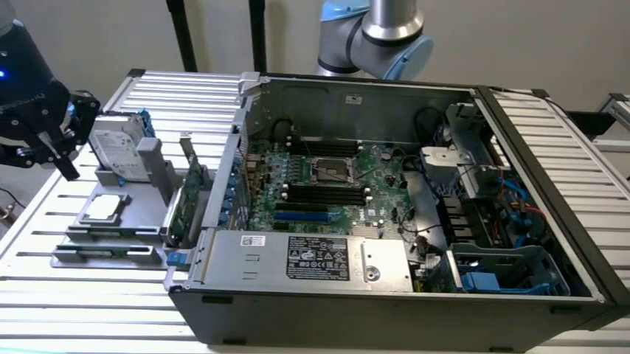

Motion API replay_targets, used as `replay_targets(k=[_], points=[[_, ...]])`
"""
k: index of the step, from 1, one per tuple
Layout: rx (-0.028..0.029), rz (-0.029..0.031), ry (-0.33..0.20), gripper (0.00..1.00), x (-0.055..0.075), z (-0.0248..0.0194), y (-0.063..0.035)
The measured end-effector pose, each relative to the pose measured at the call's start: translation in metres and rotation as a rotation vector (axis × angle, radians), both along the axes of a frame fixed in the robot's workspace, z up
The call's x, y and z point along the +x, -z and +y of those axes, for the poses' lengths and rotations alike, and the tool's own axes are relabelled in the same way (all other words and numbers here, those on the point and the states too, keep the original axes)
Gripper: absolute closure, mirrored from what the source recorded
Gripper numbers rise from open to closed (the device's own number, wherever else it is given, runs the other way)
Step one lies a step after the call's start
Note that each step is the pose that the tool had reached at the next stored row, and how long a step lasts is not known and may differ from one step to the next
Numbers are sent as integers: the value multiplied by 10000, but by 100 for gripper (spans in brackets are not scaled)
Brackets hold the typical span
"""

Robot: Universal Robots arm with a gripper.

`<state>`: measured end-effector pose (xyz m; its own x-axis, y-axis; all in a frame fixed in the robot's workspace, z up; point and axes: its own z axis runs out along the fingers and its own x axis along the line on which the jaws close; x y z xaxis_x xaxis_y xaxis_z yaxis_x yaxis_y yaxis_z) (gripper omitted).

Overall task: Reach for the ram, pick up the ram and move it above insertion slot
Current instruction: 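Pick up the ram and move it above insertion slot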

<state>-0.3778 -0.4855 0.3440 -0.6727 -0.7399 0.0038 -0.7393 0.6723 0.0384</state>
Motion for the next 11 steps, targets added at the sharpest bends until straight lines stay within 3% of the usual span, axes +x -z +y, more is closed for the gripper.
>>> replay_targets(k=[11], points=[[-1,0,-2007,89,0,0,1]])
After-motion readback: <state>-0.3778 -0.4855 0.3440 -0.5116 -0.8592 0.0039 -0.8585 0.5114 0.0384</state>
